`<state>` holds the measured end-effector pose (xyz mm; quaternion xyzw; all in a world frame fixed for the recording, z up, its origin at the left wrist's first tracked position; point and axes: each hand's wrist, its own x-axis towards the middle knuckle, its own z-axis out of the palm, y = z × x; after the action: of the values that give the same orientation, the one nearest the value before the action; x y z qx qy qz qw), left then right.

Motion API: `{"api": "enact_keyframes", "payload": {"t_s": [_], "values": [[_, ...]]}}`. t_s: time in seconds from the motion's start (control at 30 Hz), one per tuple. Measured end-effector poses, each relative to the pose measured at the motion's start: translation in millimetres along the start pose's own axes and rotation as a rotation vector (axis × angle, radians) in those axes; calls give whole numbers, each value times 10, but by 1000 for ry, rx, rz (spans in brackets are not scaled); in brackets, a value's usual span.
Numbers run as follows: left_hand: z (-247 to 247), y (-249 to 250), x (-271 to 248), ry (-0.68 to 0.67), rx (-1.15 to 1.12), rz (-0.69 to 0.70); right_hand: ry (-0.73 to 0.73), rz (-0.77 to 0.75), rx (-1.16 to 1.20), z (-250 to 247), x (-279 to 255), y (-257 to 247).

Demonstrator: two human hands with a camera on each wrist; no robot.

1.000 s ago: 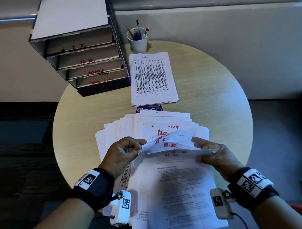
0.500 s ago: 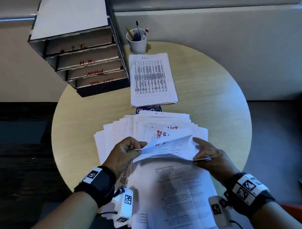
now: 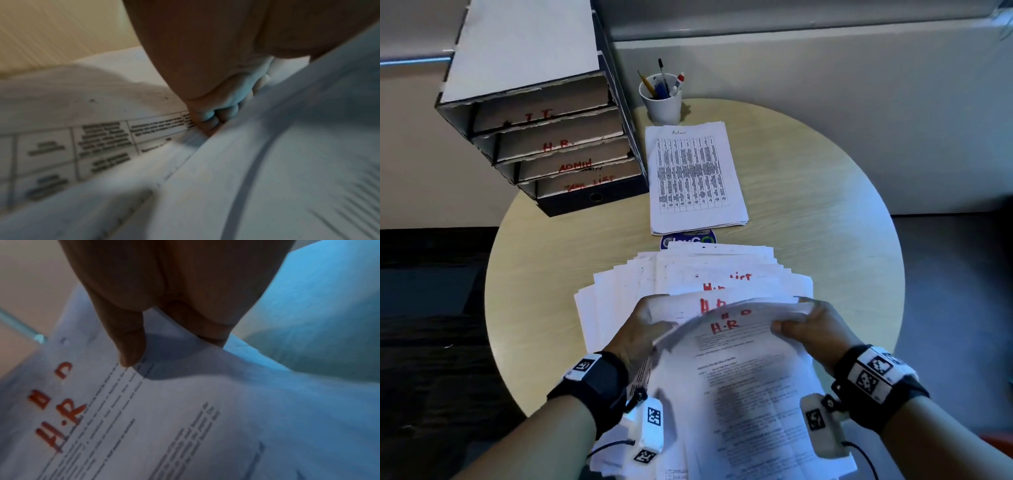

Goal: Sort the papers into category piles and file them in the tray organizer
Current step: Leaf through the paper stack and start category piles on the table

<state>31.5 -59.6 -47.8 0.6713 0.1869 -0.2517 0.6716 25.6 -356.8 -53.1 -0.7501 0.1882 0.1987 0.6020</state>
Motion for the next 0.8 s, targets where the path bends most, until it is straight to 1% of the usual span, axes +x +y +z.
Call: {"api": "enact_keyframes", "payload": {"t_s": [0.03,0.07,0.13,0.17,0.2,0.27,0.37,0.4,0.47,0.5,0.53,0.57,0.6,0.63,0.67,0.7,0.73,0.77,0.8], "values": [[44,25,8,16,-59,-19,34,12,57,-32,-40,50],[67,31,19,43,-164,-58,79,23,99,-54,-60,114],[88,-5,38,56,-354,-119,169,41,135,-72,-94,204],[105,-17,13,53,-395,-141,199,45,145,-55,-101,217],[122,-34,-24,49,-379,-143,221,49,146,-28,-96,206],[181,-143,-101,68,-234,-90,236,40,155,26,-65,177],[318,-280,-243,109,176,-14,222,13,133,131,-44,113],[373,-294,-283,126,269,-1,215,16,123,158,-59,73],[461,-252,-344,169,351,26,222,2,21,193,-145,-52],[490,-203,-353,198,371,49,267,-46,-104,204,-219,-148],[497,-132,-354,220,396,87,337,-159,-247,206,-303,-257],[497,-30,-364,236,455,122,402,-355,-390,208,-394,-390],[496,100,-376,243,557,172,427,-579,-536,224,-488,-534],[511,255,-394,245,680,237,404,-793,-677,267,-581,-733],[547,407,-410,215,821,318,334,-946,-833,315,-649,-909],[608,573,-441,163,966,419,232,-1042,-1003,374,-716,-1091],[695,737,-490,100,1125,530,127,-1066,-1163,439,-790,-1283],[776,874,-532,47,1306,603,58,-1027,-1296,491,-846,-1457],[833,1014,-576,38,1439,640,29,-946,-1393,513,-881,-1606]]}}
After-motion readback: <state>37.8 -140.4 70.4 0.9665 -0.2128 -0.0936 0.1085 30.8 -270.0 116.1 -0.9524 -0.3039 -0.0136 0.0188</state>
